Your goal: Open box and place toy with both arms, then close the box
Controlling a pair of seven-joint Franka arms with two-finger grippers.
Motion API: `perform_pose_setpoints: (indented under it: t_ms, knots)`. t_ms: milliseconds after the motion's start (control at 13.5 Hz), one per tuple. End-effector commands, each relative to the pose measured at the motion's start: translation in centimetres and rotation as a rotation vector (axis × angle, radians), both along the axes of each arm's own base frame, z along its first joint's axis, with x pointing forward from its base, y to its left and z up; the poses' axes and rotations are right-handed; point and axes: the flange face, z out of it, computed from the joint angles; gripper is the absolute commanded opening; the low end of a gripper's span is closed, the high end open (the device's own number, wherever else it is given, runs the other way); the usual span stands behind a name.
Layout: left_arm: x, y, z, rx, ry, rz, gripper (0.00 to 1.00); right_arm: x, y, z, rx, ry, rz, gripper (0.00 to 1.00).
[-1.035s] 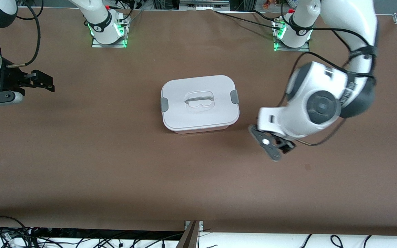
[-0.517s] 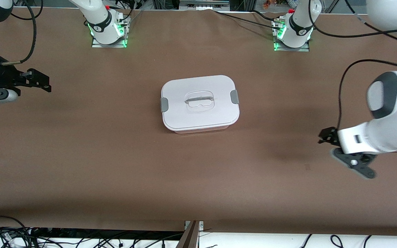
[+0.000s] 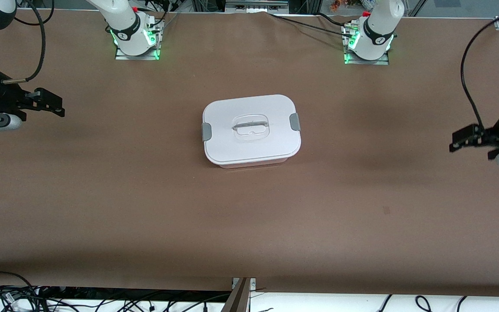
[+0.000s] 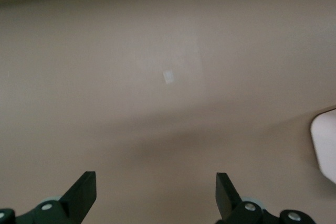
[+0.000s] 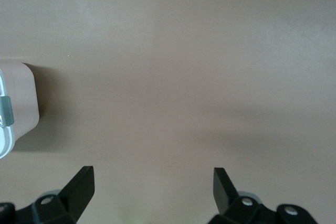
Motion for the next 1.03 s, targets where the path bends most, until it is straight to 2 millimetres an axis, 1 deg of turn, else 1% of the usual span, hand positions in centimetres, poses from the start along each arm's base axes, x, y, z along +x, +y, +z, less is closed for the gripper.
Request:
perform_pose_setpoints:
  t_ms: [0,222,370,443,517,591,665,887,961]
  knots:
    - [-3.6,-1.3,1.1,0.012,0.071,0.104,1.0,0.3,-0.2,-0.2,0.014,-0.001,-0.016,1.0]
    - [-4.0,-1.8,1.3,0.014,0.086,0.111,1.0,0.4,-0.2,-0.3,0.016,-0.007,-0.016,1.0]
    - [-3.7,-1.9,0.7,0.013,0.108,0.108,1.0,0.4,-0.1,-0.2,0.033,-0.008,-0.018,1.0]
    - [-3.3,-1.8,-0.1,0.01,0.127,0.11,1.0,0.4,0.0,-0.2,0.048,-0.007,-0.02,1.0]
    - [-3.1,-1.6,-0.5,0.005,0.133,0.115,1.0,0.4,0.0,-0.1,0.05,-0.01,-0.021,1.0]
    - [-3.1,-1.4,-0.4,0.004,0.132,0.118,1.0,0.4,0.3,-0.1,0.05,-0.012,-0.016,1.0]
    - [-3.0,-1.4,0.2,0.005,0.118,0.118,1.0,0.5,0.4,-0.1,0.05,-0.015,-0.015,1.0]
    - [-2.8,-1.0,0.1,0.012,0.119,0.121,1.0,0.6,-0.1,0.0,0.05,-0.026,-0.022,1.0]
    - [-2.8,-1.1,0.1,0.012,0.119,0.12,1.0,0.6,0.1,0.0,0.051,-0.025,-0.019,1.0]
